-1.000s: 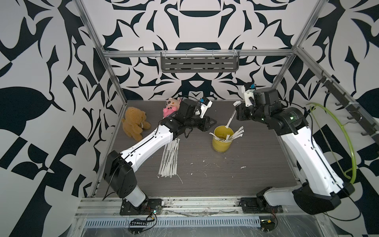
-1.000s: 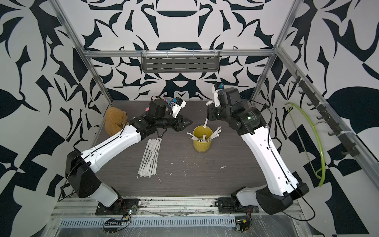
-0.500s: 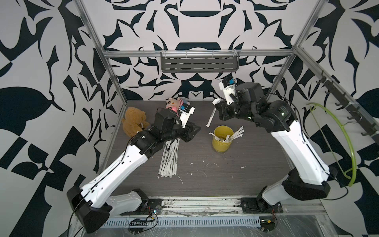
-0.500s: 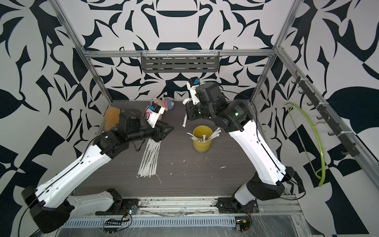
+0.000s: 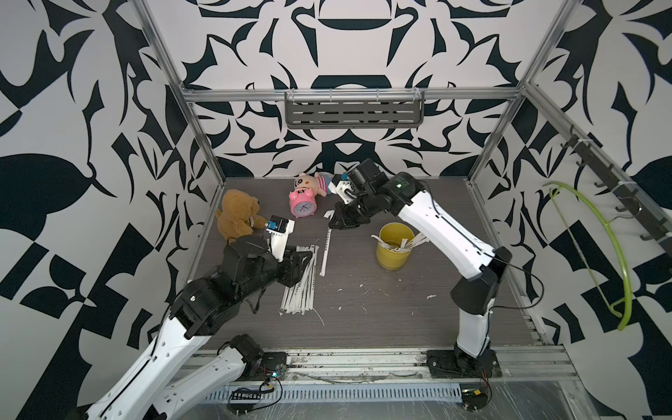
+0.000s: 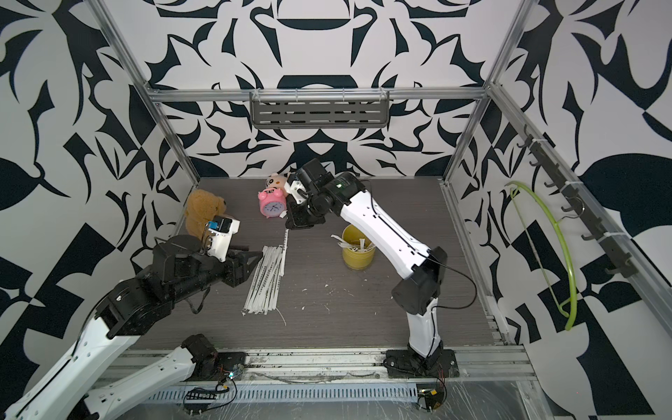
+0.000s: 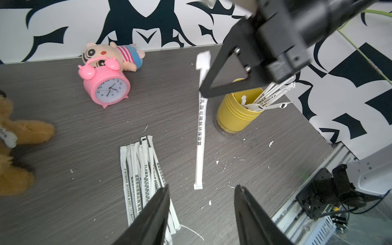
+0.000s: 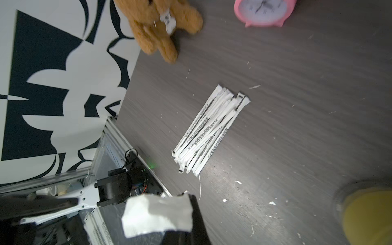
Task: Take the straws out of the storage container
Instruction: Place the straw at the center of the board.
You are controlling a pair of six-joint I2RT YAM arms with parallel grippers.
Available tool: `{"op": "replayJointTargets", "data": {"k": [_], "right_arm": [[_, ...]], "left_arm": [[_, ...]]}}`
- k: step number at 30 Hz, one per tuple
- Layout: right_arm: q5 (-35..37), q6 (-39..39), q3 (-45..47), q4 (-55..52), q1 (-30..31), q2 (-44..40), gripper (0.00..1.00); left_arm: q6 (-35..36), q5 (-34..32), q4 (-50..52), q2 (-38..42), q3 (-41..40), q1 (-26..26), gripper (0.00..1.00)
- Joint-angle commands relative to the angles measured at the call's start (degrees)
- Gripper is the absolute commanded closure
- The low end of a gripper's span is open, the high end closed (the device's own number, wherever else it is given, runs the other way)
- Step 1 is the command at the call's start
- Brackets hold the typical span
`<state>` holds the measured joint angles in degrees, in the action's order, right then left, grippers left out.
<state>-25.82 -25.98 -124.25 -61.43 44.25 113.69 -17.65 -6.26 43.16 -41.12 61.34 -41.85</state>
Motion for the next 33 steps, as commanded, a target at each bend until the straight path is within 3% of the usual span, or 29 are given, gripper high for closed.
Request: {"op": "replayJointTargets", "data": {"k": [1, 11, 33], "right_arm": [[-6.2, -2.9, -3.8, -2.0, 1.7, 3.4, 1.00], [-8.6, -9.2, -2.2, 0.6, 1.8, 14.0, 1.00], [-8.7, -7.6, -7.4, -4.4, -2.8, 25.5, 1.00]], "left_arm": [[-1.8, -2.4, 3.4, 2.2, -0.5, 0.2, 0.44], [-3.7, 0.0, 2.6, 4.1, -3.4, 0.3, 0.44], [-2.5, 0.7, -1.3, 1.9, -5.7, 0.3, 0.44]]}}
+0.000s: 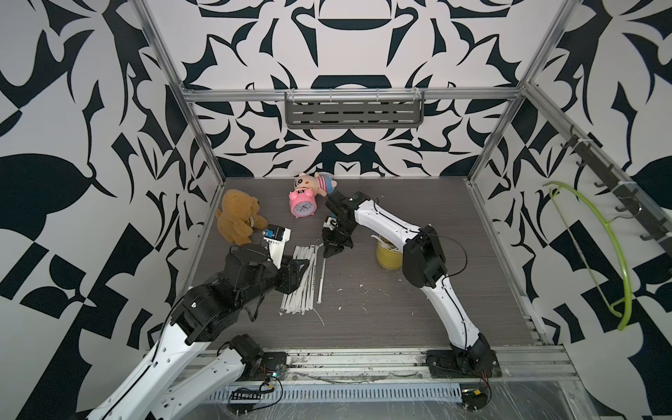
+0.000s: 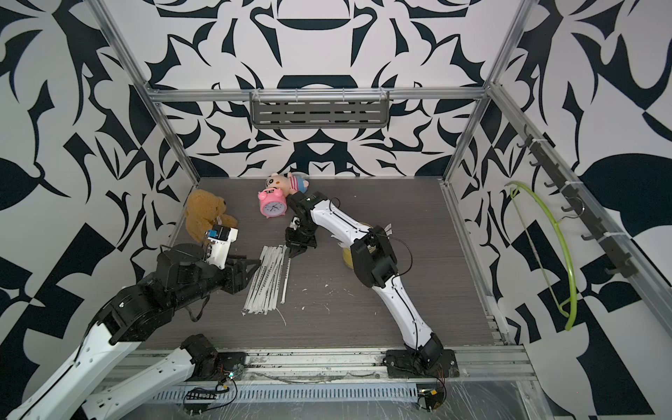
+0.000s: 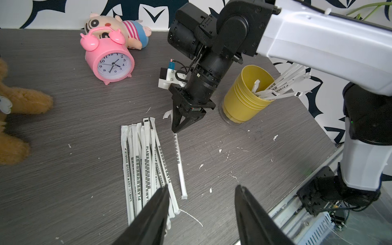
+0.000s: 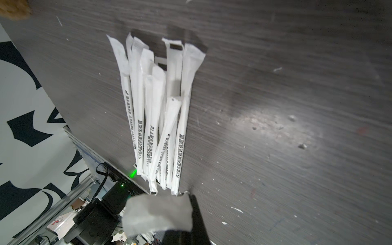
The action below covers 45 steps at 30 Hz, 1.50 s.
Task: Take the straws out of the storage container
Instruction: Place the straw at the center of the board.
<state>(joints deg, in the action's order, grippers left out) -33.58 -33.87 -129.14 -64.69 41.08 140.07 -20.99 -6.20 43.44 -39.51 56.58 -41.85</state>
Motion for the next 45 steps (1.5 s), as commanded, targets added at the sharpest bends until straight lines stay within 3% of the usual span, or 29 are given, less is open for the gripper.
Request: {"op": "replayJointTargets", "data": {"k": [1, 16, 20, 24, 34, 41, 45], "right_arm": [[-1.3, 0.3, -2.8, -1.1, 0.3, -0.4, 0.99], [-4.0, -0.8, -5.5, -0.7, 0.1, 4.4, 0.89], [-3.9, -0.8, -6.0, -0.7, 0.0, 4.9, 0.76], [-3.9, -0.7, -6.2, -0.8, 0.0, 4.6, 0.71], [-4.1, -1.5, -10.5, -0.8, -0.1, 1.1, 0.71], [-4.1, -1.8, -16.4, -0.7, -2.1, -6.3, 0.72], [-3.0, -1.0, -16.4, 0.0, -5.4, -13.0, 0.75]], "left_arm": [[1.0, 0.6, -1.6, 0.4, -0.8, 0.3, 0.44], [0.8, -0.7, -1.0, 1.7, -1.1, 0.3, 0.43], [0.7, -0.7, -1.0, 1.9, -1.4, 0.3, 0.43], [0.7, -0.9, -1.2, 1.8, -1.1, 0.3, 0.43], [0.8, -1.1, -3.3, 1.4, -1.4, 0.2, 0.43], [4.5, -1.2, -7.8, 1.7, -2.8, 0.3, 0.46], [8.5, 2.1, -14.6, 0.6, -4.6, 0.3, 0.48]]}}
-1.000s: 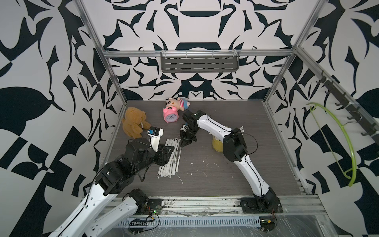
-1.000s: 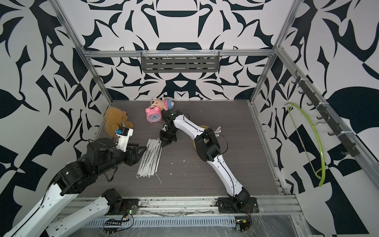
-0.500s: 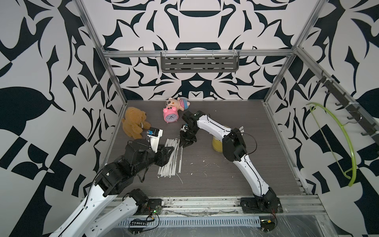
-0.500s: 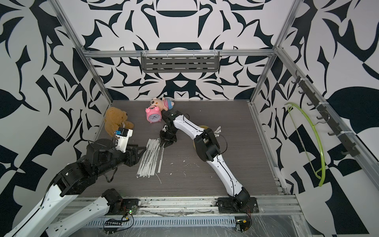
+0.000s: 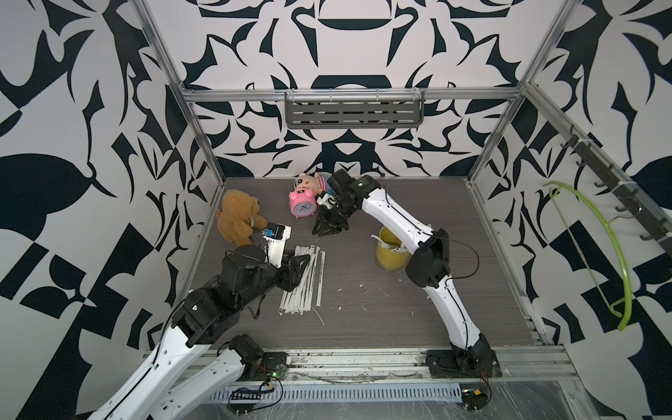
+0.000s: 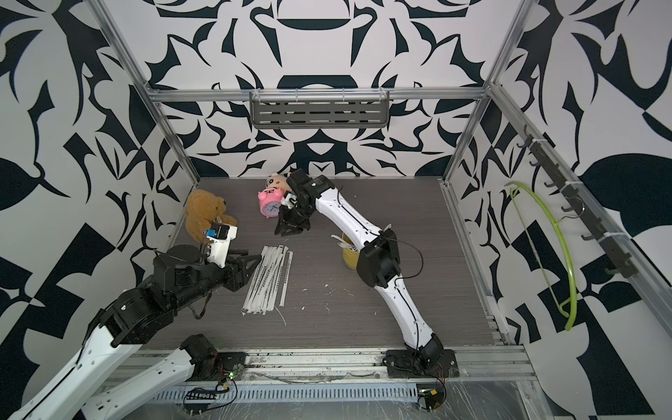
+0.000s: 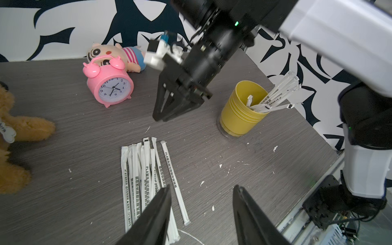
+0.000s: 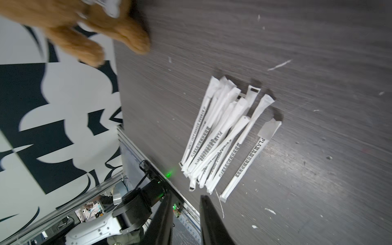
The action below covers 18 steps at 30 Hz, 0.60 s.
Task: Take the straws out of the storage container
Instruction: Place the straw at the center of the board, then pick up the straw from the container.
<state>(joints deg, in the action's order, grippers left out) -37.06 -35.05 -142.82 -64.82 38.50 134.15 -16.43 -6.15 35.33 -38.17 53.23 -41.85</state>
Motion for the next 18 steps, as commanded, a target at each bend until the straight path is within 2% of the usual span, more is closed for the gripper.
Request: {"op": "replayJointTargets", "data": {"k": [1, 5, 9, 14, 18], "right_arm": [[1.6, 0.8, -2.3, 0.0, -4.0, -9.2, 0.75], [7.6, 4.2, 1.0, -0.5, -8.6, -18.6, 0.79], [15.2, 8.2, 7.4, -0.3, -12.4, -27.9, 0.81], [18.6, 10.6, 15.9, 2.3, -15.8, -36.2, 0.80], [19.9, 11.9, 25.7, 7.5, -16.6, -42.1, 0.79]], "left_arm": [[4.7, 2.9, -8.7, -1.5, -1.6, 0.3, 0.48], [8.4, 6.9, -15.3, -7.9, -0.1, 0.2, 0.48], [16.3, 12.4, -19.2, -17.9, 4.7, 0.2, 0.48], [28.5, 20.6, -23.7, -30.9, 12.3, 0.2, 0.46], [34.1, 26.3, -20.7, -44.5, 23.7, 0.5, 0.46]]}}
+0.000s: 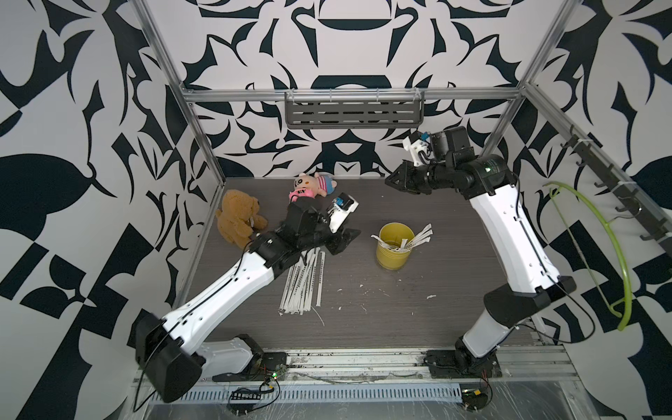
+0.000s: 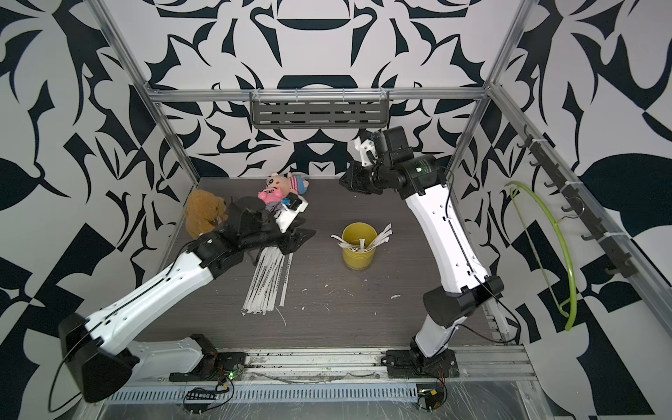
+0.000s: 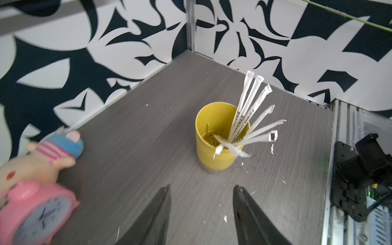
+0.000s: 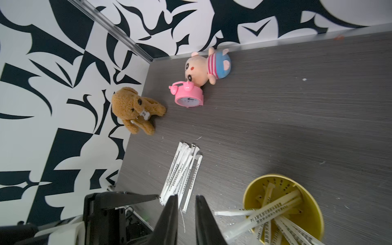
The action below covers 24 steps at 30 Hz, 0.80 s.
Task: Take the straws out of the storage container
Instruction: Pick up the straw from the container.
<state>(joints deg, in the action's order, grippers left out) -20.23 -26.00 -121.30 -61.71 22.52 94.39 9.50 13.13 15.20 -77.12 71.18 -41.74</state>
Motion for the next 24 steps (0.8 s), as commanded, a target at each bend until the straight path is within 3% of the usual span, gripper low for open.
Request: {"op": "replayJointTargets", "data": {"k": [1, 10, 17, 24], "right_arm": [[3.6, 2.9, 6.2, 4.9, -1.1, -3.4, 0.78], [3.7, 2.4, 21.4, 5.5, -8.0, -11.3, 0.70], [8.9, 4.4, 28.3, 4.0, -9.6, -17.8, 0.69], [13.2, 4.4, 36.7, 3.2, -10.0, -23.4, 0.69]], "left_arm": [[8.8, 8.1, 1.3, -9.0, 9.5, 0.7, 0.46], [10.9, 26.4, 7.8, -30.7, 31.8, 2.5, 0.49], [9.6, 33.0, 15.2, -44.1, 46.5, 2.4, 0.54], [9.2, 34.5, 12.9, -47.8, 46.5, 0.7, 0.55]]}}
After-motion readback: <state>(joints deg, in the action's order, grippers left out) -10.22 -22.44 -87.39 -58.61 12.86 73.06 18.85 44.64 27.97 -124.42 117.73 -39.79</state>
